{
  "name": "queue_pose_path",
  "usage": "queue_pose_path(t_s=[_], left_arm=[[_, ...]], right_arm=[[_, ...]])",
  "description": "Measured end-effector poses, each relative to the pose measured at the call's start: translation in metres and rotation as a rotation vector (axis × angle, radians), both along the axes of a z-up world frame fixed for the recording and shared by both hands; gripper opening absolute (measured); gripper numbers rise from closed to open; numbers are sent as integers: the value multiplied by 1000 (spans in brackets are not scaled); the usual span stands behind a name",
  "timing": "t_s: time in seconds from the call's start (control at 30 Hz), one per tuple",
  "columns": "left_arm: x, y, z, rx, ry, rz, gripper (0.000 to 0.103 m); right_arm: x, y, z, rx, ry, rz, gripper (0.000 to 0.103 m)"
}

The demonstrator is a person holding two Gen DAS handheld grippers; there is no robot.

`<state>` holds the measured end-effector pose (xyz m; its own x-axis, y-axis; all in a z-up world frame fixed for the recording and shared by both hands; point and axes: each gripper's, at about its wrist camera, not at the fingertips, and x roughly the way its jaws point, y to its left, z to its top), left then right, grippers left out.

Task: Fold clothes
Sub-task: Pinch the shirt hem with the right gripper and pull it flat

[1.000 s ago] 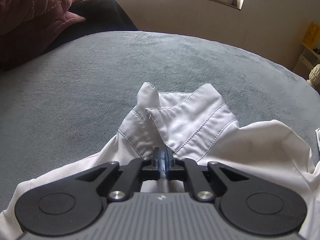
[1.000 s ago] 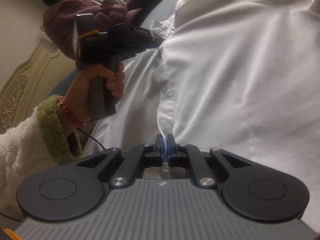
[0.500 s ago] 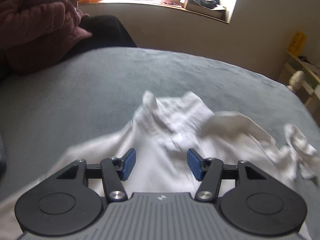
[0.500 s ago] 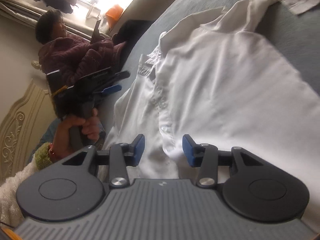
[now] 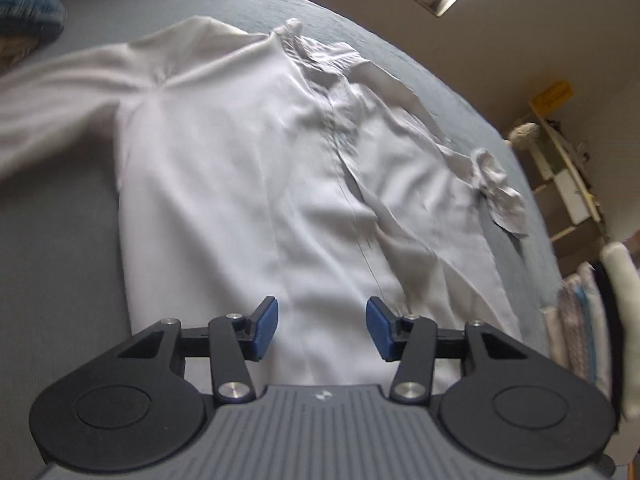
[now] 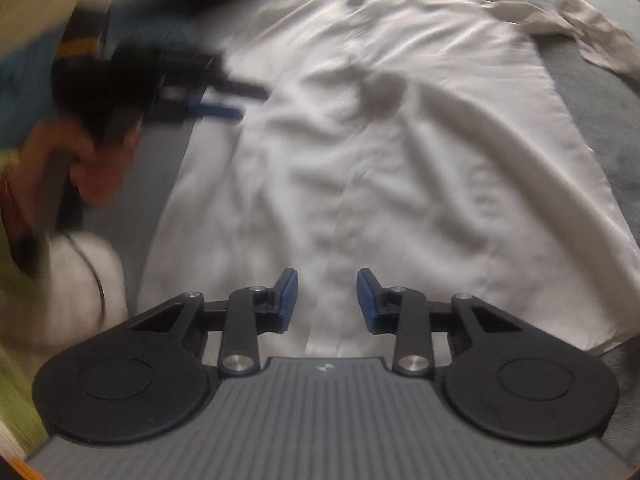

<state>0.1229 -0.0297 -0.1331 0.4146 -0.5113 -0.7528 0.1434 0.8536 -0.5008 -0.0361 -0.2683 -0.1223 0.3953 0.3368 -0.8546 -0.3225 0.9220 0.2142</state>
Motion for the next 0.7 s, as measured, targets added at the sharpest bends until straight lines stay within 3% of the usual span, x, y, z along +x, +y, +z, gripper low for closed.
queue_pose_path(t_s=[0.13, 0.33, 0.53, 0.7], left_arm=[[-26, -7, -2, 46, -44, -71, 49], [-45, -24, -13, 82, -89, -167, 48], [-53, -28, -22, 61, -132, -213, 48], [-58, -26, -27, 58, -168, -250, 48]], right_arm=[[-14, 32, -8, -126, 7, 105, 28], [4, 51, -33, -278, 61, 131, 15], [6, 50, -35, -300, 122, 101, 0], [2, 49, -25, -308, 154, 76, 0]])
